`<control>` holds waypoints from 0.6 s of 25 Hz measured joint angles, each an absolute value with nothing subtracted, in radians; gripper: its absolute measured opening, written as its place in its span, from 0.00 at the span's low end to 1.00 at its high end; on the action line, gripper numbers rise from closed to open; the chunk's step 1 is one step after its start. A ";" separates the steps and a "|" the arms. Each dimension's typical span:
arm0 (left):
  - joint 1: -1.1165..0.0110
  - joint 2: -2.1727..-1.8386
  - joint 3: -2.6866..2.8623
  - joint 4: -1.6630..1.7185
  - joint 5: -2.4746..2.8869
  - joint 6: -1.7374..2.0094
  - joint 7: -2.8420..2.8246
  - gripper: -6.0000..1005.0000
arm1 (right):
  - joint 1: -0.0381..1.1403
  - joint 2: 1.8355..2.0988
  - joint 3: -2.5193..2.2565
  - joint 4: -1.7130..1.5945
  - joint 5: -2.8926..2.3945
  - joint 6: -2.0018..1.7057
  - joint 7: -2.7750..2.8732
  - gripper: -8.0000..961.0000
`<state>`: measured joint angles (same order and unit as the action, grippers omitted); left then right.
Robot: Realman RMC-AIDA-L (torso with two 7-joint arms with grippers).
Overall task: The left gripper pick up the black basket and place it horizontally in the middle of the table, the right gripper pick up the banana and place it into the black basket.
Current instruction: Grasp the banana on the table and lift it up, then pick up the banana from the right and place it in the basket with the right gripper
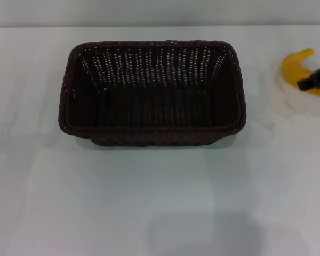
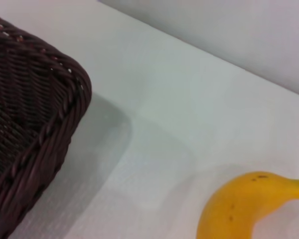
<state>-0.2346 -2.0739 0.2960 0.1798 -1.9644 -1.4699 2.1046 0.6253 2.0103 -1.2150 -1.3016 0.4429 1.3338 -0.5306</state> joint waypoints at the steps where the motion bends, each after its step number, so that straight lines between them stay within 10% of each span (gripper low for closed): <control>1: -0.235 -2.074 0.296 0.181 -1.965 -1.470 2.105 0.88 | 0.624 2.010 -1.212 -1.313 0.444 1.332 -0.530 0.51; 15: -0.236 -2.074 0.296 0.181 -1.965 -1.456 2.105 0.88 | 0.637 2.007 -1.124 -1.476 0.834 1.330 -0.783 0.50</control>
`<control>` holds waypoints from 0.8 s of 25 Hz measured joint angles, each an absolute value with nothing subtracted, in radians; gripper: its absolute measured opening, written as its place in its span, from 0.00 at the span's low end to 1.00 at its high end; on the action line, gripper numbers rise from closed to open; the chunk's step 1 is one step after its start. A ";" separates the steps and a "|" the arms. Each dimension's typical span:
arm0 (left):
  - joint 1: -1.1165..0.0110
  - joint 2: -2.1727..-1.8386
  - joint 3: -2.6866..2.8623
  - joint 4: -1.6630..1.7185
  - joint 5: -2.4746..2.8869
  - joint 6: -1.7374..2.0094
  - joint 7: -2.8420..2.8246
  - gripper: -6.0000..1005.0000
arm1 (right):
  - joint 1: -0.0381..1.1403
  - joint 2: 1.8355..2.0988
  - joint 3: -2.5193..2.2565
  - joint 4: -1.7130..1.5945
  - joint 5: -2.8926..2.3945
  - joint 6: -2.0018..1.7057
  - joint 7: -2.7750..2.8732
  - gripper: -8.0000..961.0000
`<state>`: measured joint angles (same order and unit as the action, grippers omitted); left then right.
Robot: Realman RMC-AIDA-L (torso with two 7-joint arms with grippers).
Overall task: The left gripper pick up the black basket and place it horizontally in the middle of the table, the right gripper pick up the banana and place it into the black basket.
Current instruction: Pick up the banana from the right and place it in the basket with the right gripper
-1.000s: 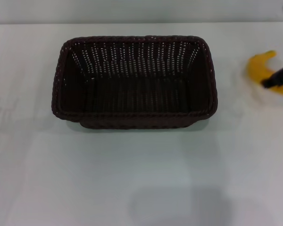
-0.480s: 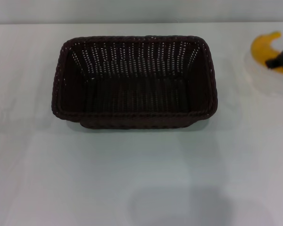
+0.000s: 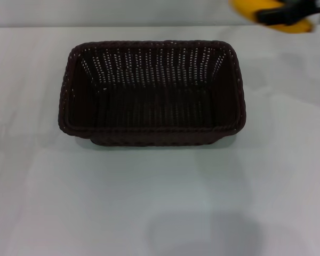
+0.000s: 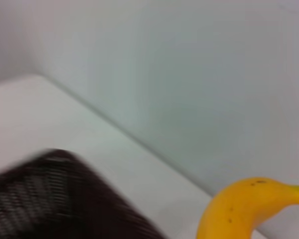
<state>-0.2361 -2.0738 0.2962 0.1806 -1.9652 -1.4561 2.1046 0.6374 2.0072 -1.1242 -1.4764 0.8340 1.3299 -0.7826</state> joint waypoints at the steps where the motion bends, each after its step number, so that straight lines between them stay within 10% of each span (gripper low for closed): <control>1: -0.236 -2.074 0.297 0.180 -1.965 -1.456 2.105 0.88 | 0.642 2.009 -1.134 -1.458 0.894 1.333 -0.836 0.50; 20: -0.237 -2.074 0.304 0.179 -1.959 -1.453 2.111 0.88 | 0.765 2.021 -1.369 -1.007 1.229 1.227 -1.312 0.55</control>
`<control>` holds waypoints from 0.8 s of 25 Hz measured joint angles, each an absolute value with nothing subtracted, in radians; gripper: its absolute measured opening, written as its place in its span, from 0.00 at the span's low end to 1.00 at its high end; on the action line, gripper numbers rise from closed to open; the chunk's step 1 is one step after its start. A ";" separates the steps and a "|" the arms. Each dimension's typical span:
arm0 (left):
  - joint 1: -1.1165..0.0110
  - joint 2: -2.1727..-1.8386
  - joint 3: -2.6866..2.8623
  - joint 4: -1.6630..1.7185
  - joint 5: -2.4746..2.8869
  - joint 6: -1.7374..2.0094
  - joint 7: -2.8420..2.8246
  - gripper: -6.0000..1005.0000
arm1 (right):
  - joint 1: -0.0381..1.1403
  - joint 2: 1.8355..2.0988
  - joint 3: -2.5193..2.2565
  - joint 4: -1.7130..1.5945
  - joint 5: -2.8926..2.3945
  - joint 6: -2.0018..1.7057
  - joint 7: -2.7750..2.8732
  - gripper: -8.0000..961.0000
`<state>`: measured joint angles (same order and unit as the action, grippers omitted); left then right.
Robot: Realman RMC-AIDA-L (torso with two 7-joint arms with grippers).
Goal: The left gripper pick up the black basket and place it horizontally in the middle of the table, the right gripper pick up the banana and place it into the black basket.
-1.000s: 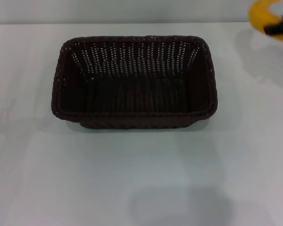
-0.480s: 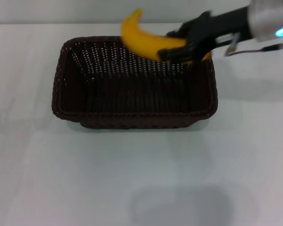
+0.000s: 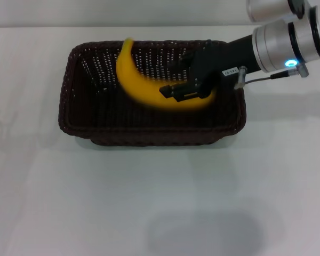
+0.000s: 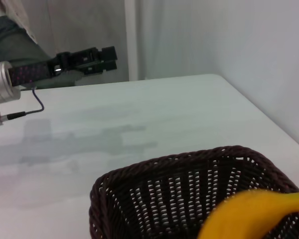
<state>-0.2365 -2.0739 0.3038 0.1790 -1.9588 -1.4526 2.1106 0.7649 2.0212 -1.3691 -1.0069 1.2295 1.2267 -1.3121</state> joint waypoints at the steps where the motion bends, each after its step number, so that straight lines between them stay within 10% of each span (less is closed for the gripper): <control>1: -0.236 -2.074 0.304 0.179 -1.959 -1.453 2.110 0.88 | 0.760 2.021 -1.371 -1.010 1.234 1.226 -1.317 0.55; 20: -0.250 -2.083 0.296 0.093 -2.109 -1.463 2.384 0.88 | 0.484 2.016 -0.938 -0.682 2.165 1.175 -1.916 0.90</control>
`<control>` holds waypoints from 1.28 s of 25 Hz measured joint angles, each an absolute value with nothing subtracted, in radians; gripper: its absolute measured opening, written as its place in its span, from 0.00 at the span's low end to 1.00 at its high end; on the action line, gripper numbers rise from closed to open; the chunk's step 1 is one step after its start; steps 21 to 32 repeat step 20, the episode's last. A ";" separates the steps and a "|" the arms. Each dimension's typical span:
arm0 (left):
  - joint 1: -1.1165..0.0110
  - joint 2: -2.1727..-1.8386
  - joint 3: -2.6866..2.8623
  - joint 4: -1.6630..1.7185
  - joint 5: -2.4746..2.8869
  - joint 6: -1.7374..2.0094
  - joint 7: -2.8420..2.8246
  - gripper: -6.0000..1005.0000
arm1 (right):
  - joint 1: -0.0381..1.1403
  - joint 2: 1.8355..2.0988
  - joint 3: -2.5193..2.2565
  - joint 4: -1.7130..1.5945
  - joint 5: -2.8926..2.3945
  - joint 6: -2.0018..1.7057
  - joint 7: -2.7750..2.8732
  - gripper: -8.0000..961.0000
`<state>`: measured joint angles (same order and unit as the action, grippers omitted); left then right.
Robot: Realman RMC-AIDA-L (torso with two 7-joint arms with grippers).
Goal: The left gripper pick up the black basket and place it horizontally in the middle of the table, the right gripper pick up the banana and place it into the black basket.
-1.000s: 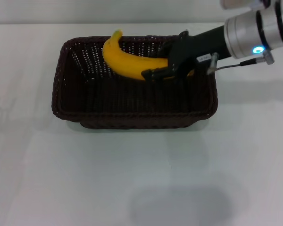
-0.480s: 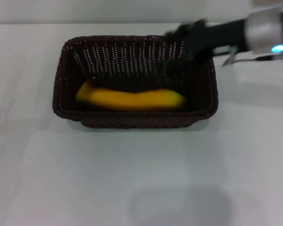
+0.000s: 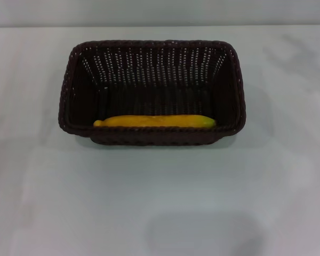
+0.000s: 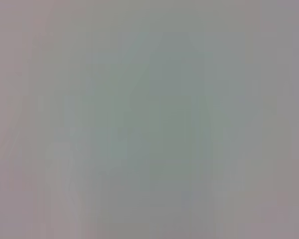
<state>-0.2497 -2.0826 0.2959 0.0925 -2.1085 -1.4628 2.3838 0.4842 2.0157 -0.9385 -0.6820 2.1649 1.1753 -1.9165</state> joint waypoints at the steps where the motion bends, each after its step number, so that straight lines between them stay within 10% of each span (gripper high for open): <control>1: -0.258 -2.083 0.296 0.055 -2.154 -1.472 2.447 0.88 | 0.482 2.016 -0.922 -0.614 2.232 1.190 -2.021 0.90; 32: -0.270 -2.085 0.302 -0.033 -2.205 -1.424 2.558 0.88 | 0.468 2.021 -0.839 -0.202 2.492 1.152 -2.673 0.90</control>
